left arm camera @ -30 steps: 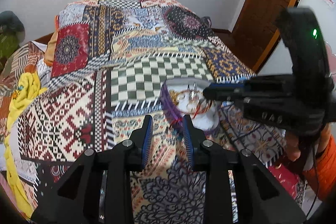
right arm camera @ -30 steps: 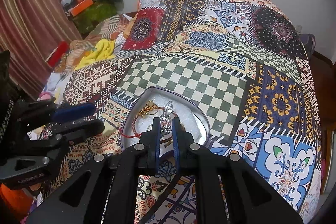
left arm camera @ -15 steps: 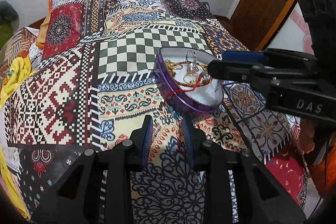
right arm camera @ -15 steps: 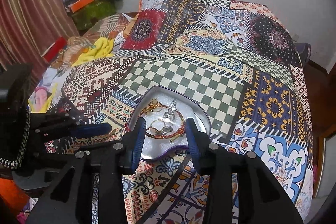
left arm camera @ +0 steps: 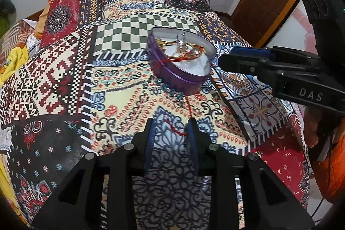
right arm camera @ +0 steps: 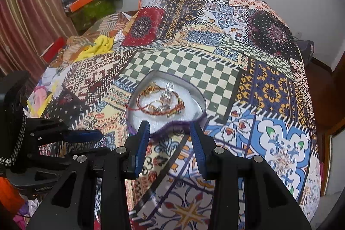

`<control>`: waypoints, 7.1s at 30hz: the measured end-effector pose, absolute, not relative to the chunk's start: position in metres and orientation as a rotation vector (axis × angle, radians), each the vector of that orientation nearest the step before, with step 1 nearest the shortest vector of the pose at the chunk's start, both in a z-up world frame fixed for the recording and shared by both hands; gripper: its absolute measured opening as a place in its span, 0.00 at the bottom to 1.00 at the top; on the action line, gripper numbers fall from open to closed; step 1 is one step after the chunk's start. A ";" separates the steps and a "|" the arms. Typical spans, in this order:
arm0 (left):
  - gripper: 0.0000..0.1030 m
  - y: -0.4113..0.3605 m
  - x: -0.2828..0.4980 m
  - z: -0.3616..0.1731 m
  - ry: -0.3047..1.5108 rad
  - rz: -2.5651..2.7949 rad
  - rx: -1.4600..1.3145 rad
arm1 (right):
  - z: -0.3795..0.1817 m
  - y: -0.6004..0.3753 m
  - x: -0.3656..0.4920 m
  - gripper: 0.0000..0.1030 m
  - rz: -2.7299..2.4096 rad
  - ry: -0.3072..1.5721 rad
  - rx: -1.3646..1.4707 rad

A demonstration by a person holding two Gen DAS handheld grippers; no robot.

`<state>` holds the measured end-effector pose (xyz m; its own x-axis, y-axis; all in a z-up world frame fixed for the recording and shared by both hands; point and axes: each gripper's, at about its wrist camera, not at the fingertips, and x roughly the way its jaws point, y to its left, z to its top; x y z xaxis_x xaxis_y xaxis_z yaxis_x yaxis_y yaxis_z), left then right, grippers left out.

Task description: Organize jewelry

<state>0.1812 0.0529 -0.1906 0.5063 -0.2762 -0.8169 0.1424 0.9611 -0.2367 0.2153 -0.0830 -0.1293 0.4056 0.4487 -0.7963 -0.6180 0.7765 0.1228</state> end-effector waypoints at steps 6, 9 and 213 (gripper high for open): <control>0.30 0.041 0.176 -0.189 0.996 -0.258 -0.129 | -0.132 -0.093 0.207 0.34 0.666 0.946 -0.194; 0.30 0.036 0.175 -0.192 0.990 -0.244 -0.101 | -0.132 -0.098 0.204 0.34 0.656 0.947 -0.195; 0.92 0.018 -0.026 0.038 0.112 0.029 -0.013 | 0.072 -0.155 -0.019 0.93 0.405 0.090 -0.033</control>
